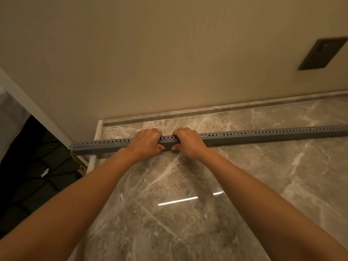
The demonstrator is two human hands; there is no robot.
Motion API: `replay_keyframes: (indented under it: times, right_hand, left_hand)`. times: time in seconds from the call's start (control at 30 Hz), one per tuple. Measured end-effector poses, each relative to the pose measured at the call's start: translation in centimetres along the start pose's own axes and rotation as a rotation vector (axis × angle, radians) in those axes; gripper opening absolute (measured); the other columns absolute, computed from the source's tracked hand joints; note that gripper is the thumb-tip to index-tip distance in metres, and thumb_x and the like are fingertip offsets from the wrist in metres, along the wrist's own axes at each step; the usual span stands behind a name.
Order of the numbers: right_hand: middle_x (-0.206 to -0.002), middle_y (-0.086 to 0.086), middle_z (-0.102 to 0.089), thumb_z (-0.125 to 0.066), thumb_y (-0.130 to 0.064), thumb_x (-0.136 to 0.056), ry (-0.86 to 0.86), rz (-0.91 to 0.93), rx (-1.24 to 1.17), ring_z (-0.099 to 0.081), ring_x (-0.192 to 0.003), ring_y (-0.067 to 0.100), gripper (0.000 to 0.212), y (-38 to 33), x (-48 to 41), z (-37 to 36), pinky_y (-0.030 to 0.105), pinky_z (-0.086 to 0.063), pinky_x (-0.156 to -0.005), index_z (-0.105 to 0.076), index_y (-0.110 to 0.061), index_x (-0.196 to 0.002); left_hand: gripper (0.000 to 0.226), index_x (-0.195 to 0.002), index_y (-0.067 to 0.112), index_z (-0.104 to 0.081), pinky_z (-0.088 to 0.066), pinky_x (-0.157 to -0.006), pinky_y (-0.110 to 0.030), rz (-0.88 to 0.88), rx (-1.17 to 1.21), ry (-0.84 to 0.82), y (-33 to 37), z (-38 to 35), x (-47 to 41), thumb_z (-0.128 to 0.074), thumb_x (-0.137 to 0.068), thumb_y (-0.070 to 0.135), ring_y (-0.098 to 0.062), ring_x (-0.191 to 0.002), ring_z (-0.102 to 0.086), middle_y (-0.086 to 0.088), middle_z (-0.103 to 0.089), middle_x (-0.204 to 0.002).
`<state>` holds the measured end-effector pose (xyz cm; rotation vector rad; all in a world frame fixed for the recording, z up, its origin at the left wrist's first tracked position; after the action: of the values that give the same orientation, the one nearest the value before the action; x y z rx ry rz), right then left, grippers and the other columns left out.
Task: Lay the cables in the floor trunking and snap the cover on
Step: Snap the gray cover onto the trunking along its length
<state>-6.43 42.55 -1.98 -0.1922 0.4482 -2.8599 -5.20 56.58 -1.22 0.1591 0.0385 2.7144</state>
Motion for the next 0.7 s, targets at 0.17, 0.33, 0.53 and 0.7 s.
replay_keyframes:
  times: [0.17,0.33,0.53,0.7]
  right_hand:
    - [-0.113,0.014,-0.061,-0.064,-0.022,-0.086,0.021,0.023,-0.007,-0.052,-0.107,0.031,0.029,0.0,0.0,0.1,0.039,-0.04,-0.089,-0.061,-0.004,-0.109]
    - [-0.107,0.015,-0.063,-0.067,-0.021,-0.084,0.02,0.029,-0.024,-0.056,-0.101,0.031,0.026,0.2,0.0,0.3,0.035,-0.042,-0.081,-0.065,-0.003,-0.103]
    - [-0.112,0.013,-0.062,-0.067,-0.024,-0.084,-0.035,-0.02,-0.031,-0.057,-0.105,0.03,0.032,-0.3,-0.2,0.8,0.038,-0.043,-0.088,-0.063,-0.005,-0.109]
    - [-0.109,0.014,-0.065,-0.067,-0.025,-0.085,-0.051,-0.009,-0.065,-0.058,-0.103,0.032,0.029,-2.0,-0.8,0.2,0.038,-0.042,-0.087,-0.062,-0.005,-0.105]
  left_hand:
    - [0.031,-0.107,0.006,-0.062,-0.043,-0.079,-0.036,0.011,-0.009,0.013,0.1,0.1,0.1,-0.057,-0.089,0.031,-0.029,-0.1,-0.058,-0.011,-0.062,-0.111]
    - [0.03,-0.104,0.007,-0.064,-0.037,-0.071,-0.033,0.01,0.01,0.033,0.2,0.0,0.1,-0.057,-0.089,0.031,-0.028,-0.098,-0.059,-0.01,-0.064,-0.108]
    - [0.03,-0.103,0.01,-0.065,-0.036,-0.067,-0.032,0.031,0.172,0.011,-1.4,0.3,0.6,-0.063,-0.085,0.034,-0.027,-0.094,-0.058,-0.011,-0.064,-0.102]
    - [0.03,-0.098,0.01,-0.068,-0.045,-0.068,-0.036,0.105,0.192,-0.043,-5.3,1.0,2.0,-0.069,-0.08,0.035,-0.025,-0.083,-0.059,-0.009,-0.066,-0.091]
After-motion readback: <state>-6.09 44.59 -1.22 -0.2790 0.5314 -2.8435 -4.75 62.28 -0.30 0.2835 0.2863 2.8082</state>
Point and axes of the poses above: each hand's wrist, its own x-axis away from the middle knuckle, its own z-axis out of the back of the hand, y = z × x, the point moved 1 cm from there along -x, towards the middle knuckle
